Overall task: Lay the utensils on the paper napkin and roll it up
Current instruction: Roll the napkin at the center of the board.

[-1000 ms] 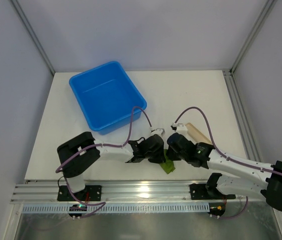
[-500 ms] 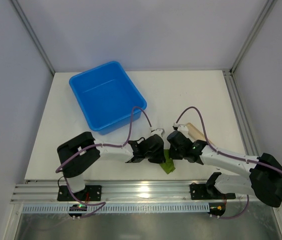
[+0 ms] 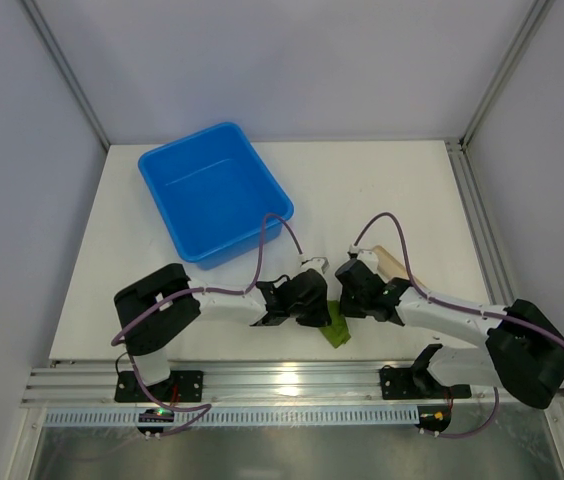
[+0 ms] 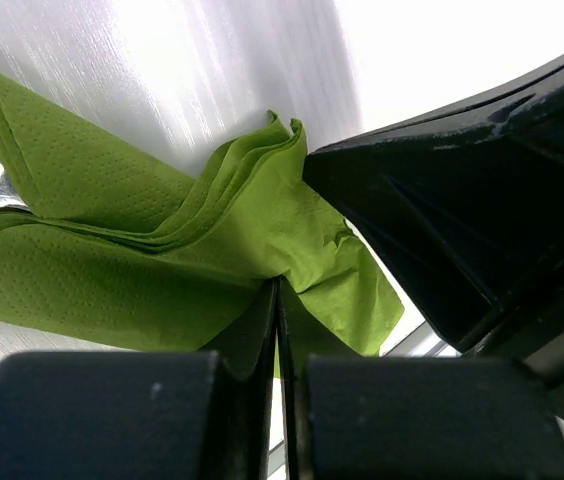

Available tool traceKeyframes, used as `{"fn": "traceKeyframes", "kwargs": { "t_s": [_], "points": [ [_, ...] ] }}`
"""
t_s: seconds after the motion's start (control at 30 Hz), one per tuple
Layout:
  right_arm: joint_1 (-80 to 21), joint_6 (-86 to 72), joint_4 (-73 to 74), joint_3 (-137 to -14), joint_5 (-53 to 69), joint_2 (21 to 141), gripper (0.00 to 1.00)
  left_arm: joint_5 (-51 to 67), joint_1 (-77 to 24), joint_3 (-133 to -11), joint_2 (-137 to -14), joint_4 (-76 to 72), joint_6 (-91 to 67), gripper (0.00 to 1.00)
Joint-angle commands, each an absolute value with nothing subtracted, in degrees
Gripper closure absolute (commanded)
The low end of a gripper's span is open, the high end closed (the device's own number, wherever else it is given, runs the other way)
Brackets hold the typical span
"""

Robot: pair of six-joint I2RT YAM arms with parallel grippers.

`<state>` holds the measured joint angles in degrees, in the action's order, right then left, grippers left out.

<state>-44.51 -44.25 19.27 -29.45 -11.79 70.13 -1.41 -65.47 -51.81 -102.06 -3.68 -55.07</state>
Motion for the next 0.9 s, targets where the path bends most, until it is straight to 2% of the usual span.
{"fn": "traceKeyframes", "kwargs": {
  "t_s": [0.0, 0.17, 0.37, 0.57, 0.87],
  "points": [
    [-44.5, -43.2, 19.3, -30.2, -12.7, 68.3, 0.96, -1.6, -65.7, -50.8, -102.8, -1.3, -54.2, 1.00],
    [-45.2, -42.4, 21.2, -29.6, -11.2, 60.2, 0.97, -1.8, -65.6, -50.9, -102.7, -1.1, -54.2, 1.00],
    [-45.4, -42.2, 20.7, -29.5, -8.3, 59.0, 0.96, -1.7, -65.6, -51.2, -103.0, -0.8, -54.3, 1.00],
    [-45.4, -42.0, 17.9, -30.1, -7.3, 65.4, 0.96, -1.9, -65.6, -51.2, -102.6, -0.3, -54.2, 1.00],
    [-45.4, -44.3, 22.1, -33.8, -14.8, 77.1, 0.96, -2.1, -65.7, -50.9, -102.2, -0.2, -54.1, 1.00]
  ]
}}
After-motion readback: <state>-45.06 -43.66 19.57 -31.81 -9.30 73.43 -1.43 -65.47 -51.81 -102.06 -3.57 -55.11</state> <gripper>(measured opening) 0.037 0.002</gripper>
